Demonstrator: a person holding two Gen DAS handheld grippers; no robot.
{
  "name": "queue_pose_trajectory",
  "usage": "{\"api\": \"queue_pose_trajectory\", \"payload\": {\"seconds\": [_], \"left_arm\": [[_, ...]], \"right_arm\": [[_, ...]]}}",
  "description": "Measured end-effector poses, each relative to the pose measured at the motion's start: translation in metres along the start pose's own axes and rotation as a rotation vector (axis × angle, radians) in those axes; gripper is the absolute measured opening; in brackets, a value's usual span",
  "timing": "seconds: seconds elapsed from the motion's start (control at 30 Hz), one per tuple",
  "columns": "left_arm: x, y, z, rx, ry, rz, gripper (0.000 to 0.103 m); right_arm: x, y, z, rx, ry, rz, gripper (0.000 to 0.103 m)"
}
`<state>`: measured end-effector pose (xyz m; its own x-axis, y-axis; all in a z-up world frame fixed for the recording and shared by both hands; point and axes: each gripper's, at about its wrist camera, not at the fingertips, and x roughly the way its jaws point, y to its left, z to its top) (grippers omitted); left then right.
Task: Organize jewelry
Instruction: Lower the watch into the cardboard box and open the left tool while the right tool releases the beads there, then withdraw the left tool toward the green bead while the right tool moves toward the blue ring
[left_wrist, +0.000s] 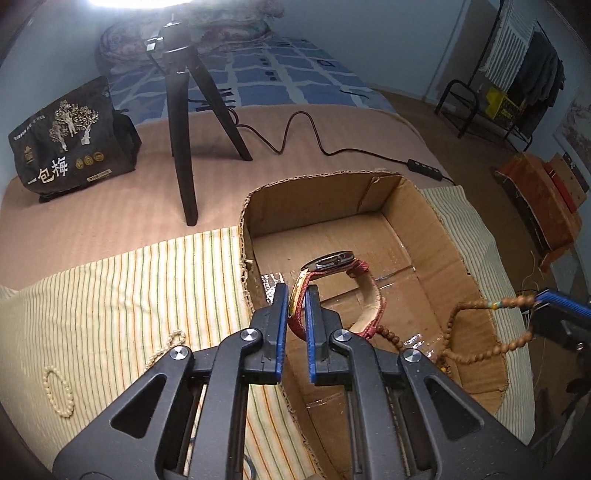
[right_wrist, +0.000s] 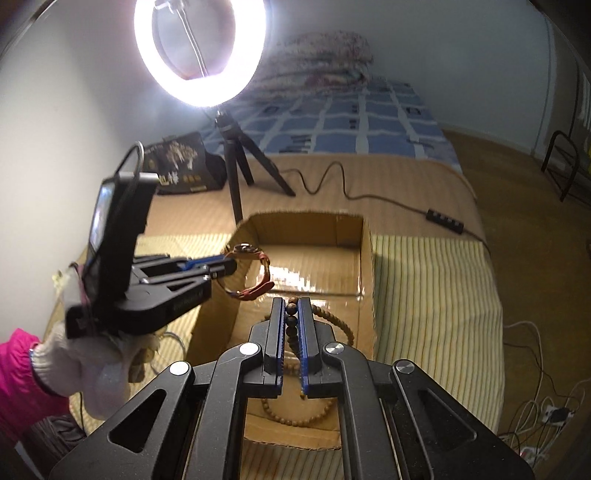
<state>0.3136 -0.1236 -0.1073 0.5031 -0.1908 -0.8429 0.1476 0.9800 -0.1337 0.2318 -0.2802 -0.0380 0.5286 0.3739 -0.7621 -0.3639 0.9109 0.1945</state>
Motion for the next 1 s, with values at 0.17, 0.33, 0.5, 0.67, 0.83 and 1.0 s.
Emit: {"api": "queue_pose_trajectory", "payload": {"seconds": [0.17, 0.33, 0.5, 0.67, 0.83, 1.0], "left_arm": [[-0.003, 0.000, 0.001, -0.003, -0.009, -0.011, 0.015], [-0.019, 0.001, 0.000, 0.006, -0.038, -0.005, 0.021], [-0.044, 0.008, -0.004, 0.005, -0.069, 0.001, 0.021], [-0.080, 0.027, -0.016, 0.010, -0.118, 0.026, 0.021], [-0.119, 0.056, -0.029, -0.004, -0.177, 0.028, 0.021], [-0.152, 0.086, -0.049, -0.022, -0.203, 0.055, 0.021]], "right_arm": [[0.006, -0.003, -0.003, 0.016, 0.020, -0.021, 0.015], [-0.001, -0.006, -0.006, 0.036, 0.008, -0.044, 0.045], [-0.009, 0.000, -0.011, 0.024, 0.006, -0.062, 0.045], [-0.020, 0.012, -0.020, 0.006, 0.002, -0.075, 0.046], [-0.032, 0.029, -0.030, -0.016, -0.020, -0.089, 0.046], [-0.033, 0.049, -0.043, -0.045, -0.016, -0.054, 0.046]]}}
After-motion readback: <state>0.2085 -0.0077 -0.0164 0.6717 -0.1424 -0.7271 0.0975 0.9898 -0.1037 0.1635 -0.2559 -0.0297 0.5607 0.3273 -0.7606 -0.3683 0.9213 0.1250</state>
